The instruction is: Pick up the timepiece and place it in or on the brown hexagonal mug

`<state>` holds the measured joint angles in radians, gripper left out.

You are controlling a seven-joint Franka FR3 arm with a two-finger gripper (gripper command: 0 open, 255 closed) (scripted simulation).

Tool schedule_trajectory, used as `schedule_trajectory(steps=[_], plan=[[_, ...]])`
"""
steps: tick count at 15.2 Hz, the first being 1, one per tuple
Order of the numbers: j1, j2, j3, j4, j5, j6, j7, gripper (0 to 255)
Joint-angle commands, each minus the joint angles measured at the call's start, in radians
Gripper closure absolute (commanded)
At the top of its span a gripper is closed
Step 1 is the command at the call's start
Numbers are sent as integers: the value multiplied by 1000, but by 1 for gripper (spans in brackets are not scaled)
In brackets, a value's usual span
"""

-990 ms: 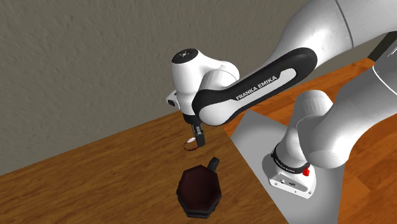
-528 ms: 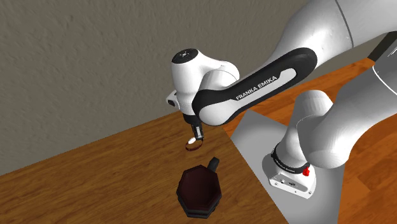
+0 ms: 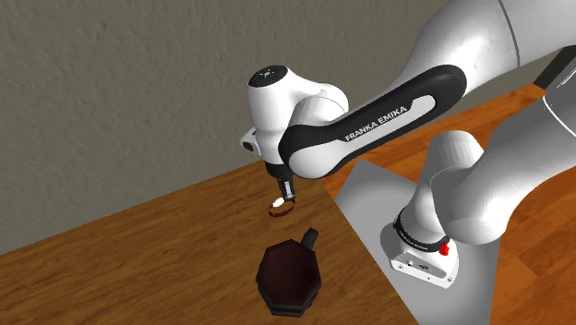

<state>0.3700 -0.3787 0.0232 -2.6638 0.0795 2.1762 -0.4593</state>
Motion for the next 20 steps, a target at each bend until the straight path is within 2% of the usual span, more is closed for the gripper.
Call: schedule_trajectory(steps=[1,20], plan=[[-1,-19,-1,15,-2,-34,1,255],[-4,-132,-5,192,-12,-324,17,255]])
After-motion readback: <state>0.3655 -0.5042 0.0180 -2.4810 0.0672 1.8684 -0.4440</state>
